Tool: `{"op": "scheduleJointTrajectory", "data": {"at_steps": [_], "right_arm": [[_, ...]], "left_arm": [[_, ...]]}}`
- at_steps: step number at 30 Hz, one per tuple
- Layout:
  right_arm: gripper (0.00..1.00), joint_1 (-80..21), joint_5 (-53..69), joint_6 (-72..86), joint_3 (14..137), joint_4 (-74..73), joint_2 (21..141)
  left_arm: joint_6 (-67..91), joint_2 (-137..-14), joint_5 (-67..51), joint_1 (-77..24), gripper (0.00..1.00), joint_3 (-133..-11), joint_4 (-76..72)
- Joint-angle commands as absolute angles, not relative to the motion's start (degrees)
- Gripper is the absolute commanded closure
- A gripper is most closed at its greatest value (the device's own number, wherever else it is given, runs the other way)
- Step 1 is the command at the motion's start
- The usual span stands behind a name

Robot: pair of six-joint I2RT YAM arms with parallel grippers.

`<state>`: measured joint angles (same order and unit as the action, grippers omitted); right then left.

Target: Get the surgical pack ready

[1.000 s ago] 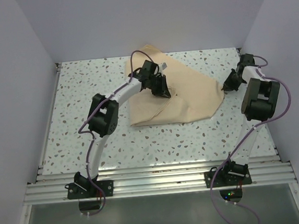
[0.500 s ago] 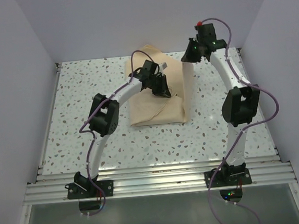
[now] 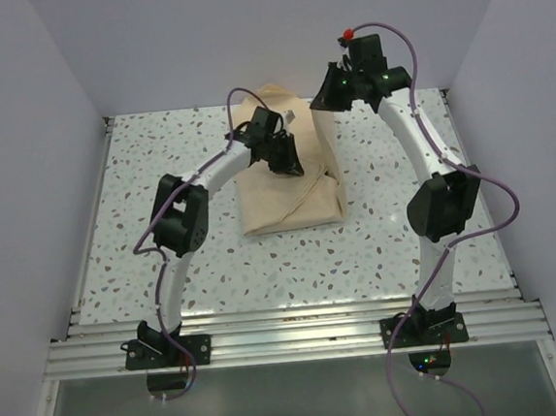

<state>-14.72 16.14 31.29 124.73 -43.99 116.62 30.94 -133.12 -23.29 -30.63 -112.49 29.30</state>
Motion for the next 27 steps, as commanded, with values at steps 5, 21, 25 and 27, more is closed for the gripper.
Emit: {"op": "scheduleJointTrajectory", "data": {"at_steps": [5,21,25,27], "right_arm": [[1.00,-16.70,19.60,29.09,124.80,-43.95,115.40],[1.00,-28.47,17.32,29.44,129.99,-42.54,122.77],[1.00,-31.46,15.39,29.97,131.48,-41.84,124.80],[1.00,-32.60,14.33,30.84,132.10,-41.22,125.77]], "left_arm": [[29.62,-109.18,-13.54,-18.31,0.80,-90.85,28.74],[30.14,-113.36,-15.28,-12.65,0.83,-77.69,26.99],[31.20,-114.69,-15.82,-14.67,0.83,-79.54,25.93],[31.46,-115.13,-16.00,-15.29,0.83,-80.07,26.01]]}}
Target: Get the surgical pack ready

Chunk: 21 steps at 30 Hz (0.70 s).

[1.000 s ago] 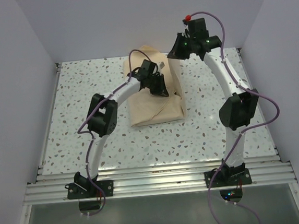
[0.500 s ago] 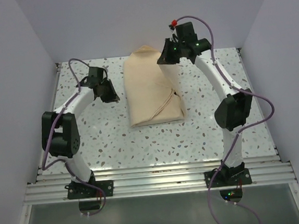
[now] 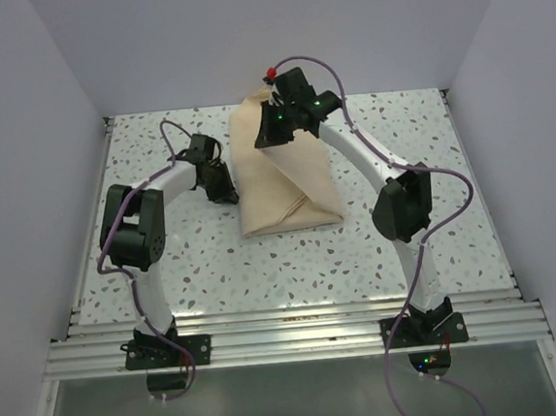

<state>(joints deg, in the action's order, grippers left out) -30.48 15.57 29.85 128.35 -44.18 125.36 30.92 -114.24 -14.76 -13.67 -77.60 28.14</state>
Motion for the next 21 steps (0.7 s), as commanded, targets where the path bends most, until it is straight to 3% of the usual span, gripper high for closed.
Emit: {"op": "scheduleJointTrajectory", "data": {"at_steps": [1,21], "right_arm": [[1.00,-33.39,13.80,31.28,132.27,-40.61,126.12],[1.00,-39.11,8.26,41.74,129.46,-34.54,135.26]], "left_arm": [[31.55,-115.14,-16.00,-15.73,0.83,-79.98,26.02],[32.34,-113.12,-14.76,-15.91,0.82,-77.52,25.40]]}}
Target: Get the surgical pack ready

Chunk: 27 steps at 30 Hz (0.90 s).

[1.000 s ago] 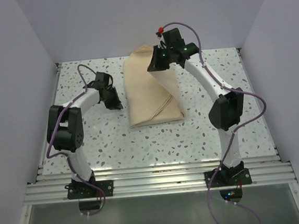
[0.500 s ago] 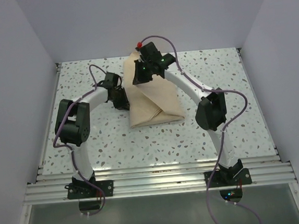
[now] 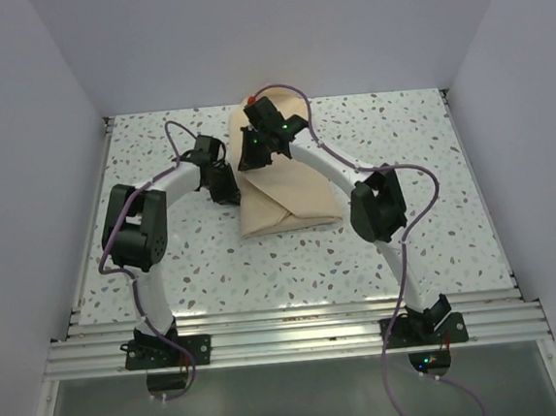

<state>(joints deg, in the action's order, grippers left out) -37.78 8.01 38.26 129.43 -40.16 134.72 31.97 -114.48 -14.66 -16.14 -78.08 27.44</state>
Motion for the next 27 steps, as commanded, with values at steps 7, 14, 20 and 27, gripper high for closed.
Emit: {"op": "scheduleJointTrajectory", "data": {"at_steps": [7,14,20,27], "right_arm": [[1.00,-40.08,8.18,43.68,128.76,-33.84,137.98],[1.00,-40.60,8.09,42.72,131.04,-36.30,141.24],[0.76,-40.78,9.93,40.00,134.20,-38.93,143.08],[0.35,-37.45,10.37,32.88,137.47,-46.84,135.63]], "left_arm": [[32.34,-113.55,-15.29,-15.91,0.82,-77.60,24.70],[31.91,-113.29,-15.03,-15.82,0.81,-78.13,25.40],[29.63,-110.49,-13.89,-15.12,0.71,-77.26,28.20],[25.23,-103.98,-12.65,-13.27,0.68,-79.27,33.22]]}}
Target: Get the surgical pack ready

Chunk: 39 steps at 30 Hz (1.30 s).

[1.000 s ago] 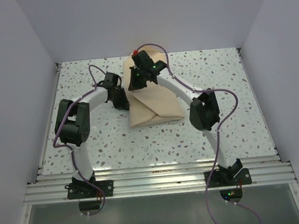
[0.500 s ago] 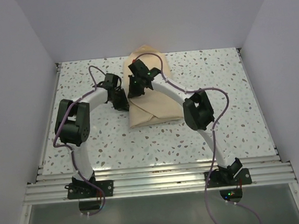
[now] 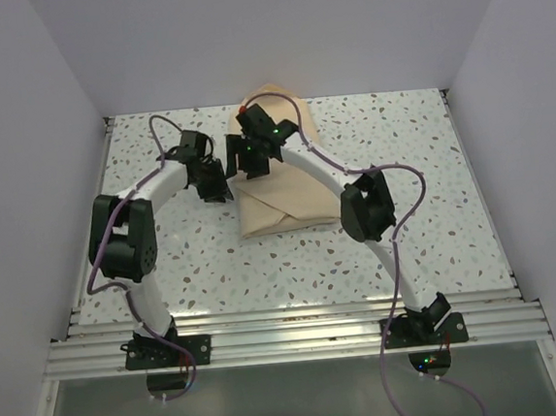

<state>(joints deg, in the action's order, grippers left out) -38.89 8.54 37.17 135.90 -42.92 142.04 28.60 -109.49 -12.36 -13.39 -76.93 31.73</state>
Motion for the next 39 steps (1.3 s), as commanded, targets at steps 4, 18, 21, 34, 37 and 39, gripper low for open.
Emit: {"op": "scheduleJointTrajectory", "data": {"at_steps": [4,18,21,34,37,39], "right_arm": [[0.29,-32.88,14.74,30.59,129.74,-47.72,126.06],[1.00,-24.87,50.00,29.35,87.81,-26.38,114.17],[1.00,-24.70,50.98,29.27,84.83,-24.87,114.96],[1.00,-22.77,51.32,26.81,68.65,-21.53,111.27],[1.00,-21.28,52.29,26.20,67.15,-21.88,107.60],[1.00,-20.13,52.73,25.93,68.20,-23.64,105.65]], "left_arm": [[27.59,-100.73,-17.65,-13.27,0.77,-79.54,30.25],[36.38,-110.21,-34.71,-13.45,1.00,-81.73,14.06],[36.83,-113.02,-34.72,-13.45,1.00,-82.62,14.06],[33.93,-116.98,-29.88,-12.92,1.00,-80.16,19.25],[33.31,-117.25,-29.27,-12.92,1.00,-80.07,19.86],[33.05,-117.25,-29.00,-12.92,1.00,-79.98,20.04]]}}
